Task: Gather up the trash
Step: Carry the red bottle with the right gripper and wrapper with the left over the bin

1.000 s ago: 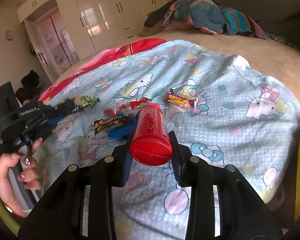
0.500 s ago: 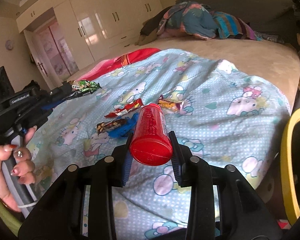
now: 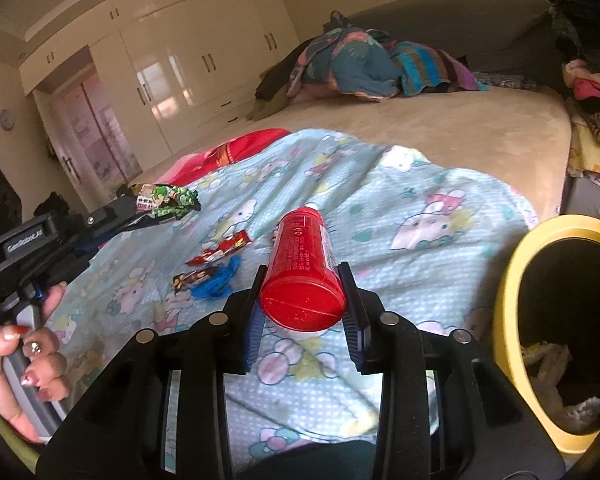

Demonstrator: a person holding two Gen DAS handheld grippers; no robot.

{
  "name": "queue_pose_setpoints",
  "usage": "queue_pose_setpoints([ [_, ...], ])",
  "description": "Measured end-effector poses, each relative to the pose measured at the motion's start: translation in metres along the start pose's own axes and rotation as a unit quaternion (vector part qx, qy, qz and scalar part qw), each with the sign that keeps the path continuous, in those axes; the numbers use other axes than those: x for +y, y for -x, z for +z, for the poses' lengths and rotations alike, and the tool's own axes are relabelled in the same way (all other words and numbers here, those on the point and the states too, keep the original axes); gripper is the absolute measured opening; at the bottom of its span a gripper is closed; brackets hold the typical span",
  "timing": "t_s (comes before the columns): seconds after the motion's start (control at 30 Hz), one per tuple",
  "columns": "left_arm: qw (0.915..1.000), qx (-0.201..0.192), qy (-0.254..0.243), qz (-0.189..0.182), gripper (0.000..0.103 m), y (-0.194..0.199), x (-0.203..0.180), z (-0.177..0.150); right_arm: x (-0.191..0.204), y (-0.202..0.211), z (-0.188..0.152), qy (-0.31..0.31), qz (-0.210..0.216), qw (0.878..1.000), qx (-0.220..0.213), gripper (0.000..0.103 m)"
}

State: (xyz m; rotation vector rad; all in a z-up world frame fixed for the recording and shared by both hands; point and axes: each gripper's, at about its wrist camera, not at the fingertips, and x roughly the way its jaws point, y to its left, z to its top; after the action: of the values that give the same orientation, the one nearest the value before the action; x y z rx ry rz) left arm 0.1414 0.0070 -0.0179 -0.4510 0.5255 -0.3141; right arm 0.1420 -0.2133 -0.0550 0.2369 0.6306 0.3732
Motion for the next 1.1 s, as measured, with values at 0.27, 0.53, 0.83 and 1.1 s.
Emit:
queue_pose_setpoints([
  [0.27,0.9993,0.015,-0.027,-0.02,0.012,-0.003,-0.028,-0.01,-0.021,0.016,0.002,-0.017,-0.014,1.0,-0.015,0.027],
  [0.53,0.9974,0.031,-0.052,-0.041,0.012,-0.006,-0.052,-0.019,-0.041,0.032,0.002,-0.034,-0.027,0.999,-0.026,0.027],
  [0.83,0.9948,0.043,-0.073,-0.058,0.012,-0.009,-0.071,-0.027,-0.064,0.05,-0.002,-0.053,-0.045,0.997,-0.038,0.027],
  [1.1,0.9916,0.054,-0.093,-0.072,0.012,-0.013,-0.091,-0.039,-0.084,0.061,-0.005,-0.065,-0.06,0.995,-0.046,0.027],
])
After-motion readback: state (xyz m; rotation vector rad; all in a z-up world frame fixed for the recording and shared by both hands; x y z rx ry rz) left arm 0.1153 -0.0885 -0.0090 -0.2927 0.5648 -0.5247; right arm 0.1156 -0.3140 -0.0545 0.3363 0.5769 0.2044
